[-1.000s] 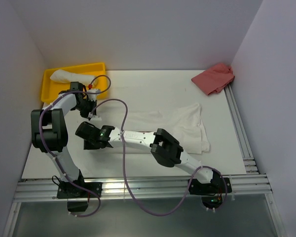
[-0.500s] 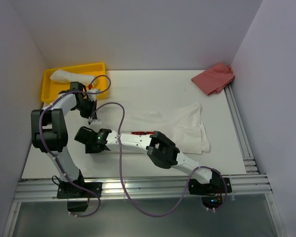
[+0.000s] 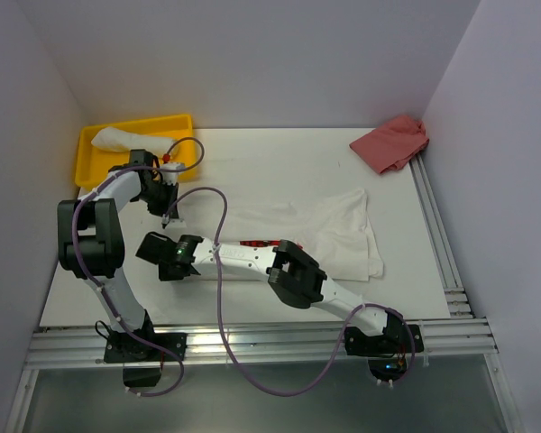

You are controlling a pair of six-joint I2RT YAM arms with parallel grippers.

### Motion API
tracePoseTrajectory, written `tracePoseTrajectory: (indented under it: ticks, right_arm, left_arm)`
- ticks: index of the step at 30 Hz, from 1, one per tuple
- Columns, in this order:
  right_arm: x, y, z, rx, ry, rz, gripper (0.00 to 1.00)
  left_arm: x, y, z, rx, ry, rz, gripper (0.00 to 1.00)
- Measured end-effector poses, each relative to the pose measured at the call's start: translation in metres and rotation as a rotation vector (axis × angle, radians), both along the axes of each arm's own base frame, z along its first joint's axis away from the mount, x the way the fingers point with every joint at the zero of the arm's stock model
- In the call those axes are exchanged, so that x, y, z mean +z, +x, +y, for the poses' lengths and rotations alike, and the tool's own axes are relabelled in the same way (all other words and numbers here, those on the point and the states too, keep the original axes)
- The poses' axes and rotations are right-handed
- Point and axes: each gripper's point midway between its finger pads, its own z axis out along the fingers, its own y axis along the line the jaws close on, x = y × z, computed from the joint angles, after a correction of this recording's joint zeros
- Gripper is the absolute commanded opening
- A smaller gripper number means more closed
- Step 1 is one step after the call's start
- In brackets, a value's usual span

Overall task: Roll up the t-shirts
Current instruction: Roll the tshirt

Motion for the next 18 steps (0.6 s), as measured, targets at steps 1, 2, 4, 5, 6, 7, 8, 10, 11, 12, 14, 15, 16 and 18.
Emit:
tracePoseTrajectory:
  ticks: [1, 2, 4, 5, 6, 7, 8, 10, 11, 12, 14, 15, 16, 18]
  right_arm:
    - [0.0, 0.0, 0.0, 0.0, -0.001, 0.001, 0.06]
    - [-0.001, 0.0, 0.0, 0.0, -0.001, 0.001, 0.05]
    - [-0.002, 0.0, 0.0, -0.003, 0.001, 0.003, 0.02]
    - [-0.002, 0.0, 0.0, -0.004, 0.005, 0.002, 0.01]
    - [-0.002, 0.0, 0.0, -0.004, 0.009, 0.001, 0.0]
    - [-0.002, 0.0, 0.0, -0.005, 0.014, -0.001, 0.0]
    - [-0.001, 0.0, 0.0, -0.006, 0.021, -0.002, 0.0]
    - [-0.001, 0.002, -0.001, -0.01, 0.03, -0.004, 0.0]
    - [0.0, 0.003, -0.002, -0.012, 0.035, -0.007, 0.0]
    - [0.0, 0.004, -0.002, -0.014, 0.037, -0.007, 0.0]
    - [0.0, 0.004, -0.005, -0.017, 0.048, -0.008, 0.0]
    - [0.0, 0.004, -0.006, -0.019, 0.05, -0.007, 0.0]
    - [0.0, 0.004, -0.009, -0.02, 0.054, -0.006, 0.0]
    - [0.0, 0.006, -0.014, -0.027, 0.061, -0.001, 0.0]
  left_arm:
    - [0.0, 0.0, 0.0, -0.001, 0.0, 0.0, 0.1]
    - [0.0, 0.0, 0.0, -0.001, 0.0, 0.0, 0.09]
    - [0.0, 0.0, -0.001, -0.002, 0.001, 0.0, 0.09]
    - [0.0, 0.0, -0.001, -0.002, 0.001, 0.0, 0.09]
    - [0.0, 0.0, 0.0, -0.001, 0.002, 0.0, 0.09]
    - [0.0, 0.0, 0.0, -0.001, 0.003, 0.0, 0.09]
    - [0.0, 0.0, 0.0, 0.0, 0.006, 0.0, 0.08]
    - [-0.001, 0.0, 0.001, 0.002, 0.012, 0.0, 0.08]
    - [-0.001, 0.0, 0.002, 0.003, 0.014, 0.0, 0.07]
    - [-0.001, 0.0, 0.002, 0.005, 0.018, 0.001, 0.07]
    - [-0.001, 0.0, 0.003, 0.008, 0.025, 0.003, 0.07]
    - [-0.001, -0.001, 0.003, 0.009, 0.028, 0.005, 0.07]
    - [-0.002, -0.001, 0.003, 0.01, 0.033, 0.007, 0.07]
    - [-0.002, -0.002, -0.001, 0.006, 0.042, 0.011, 0.06]
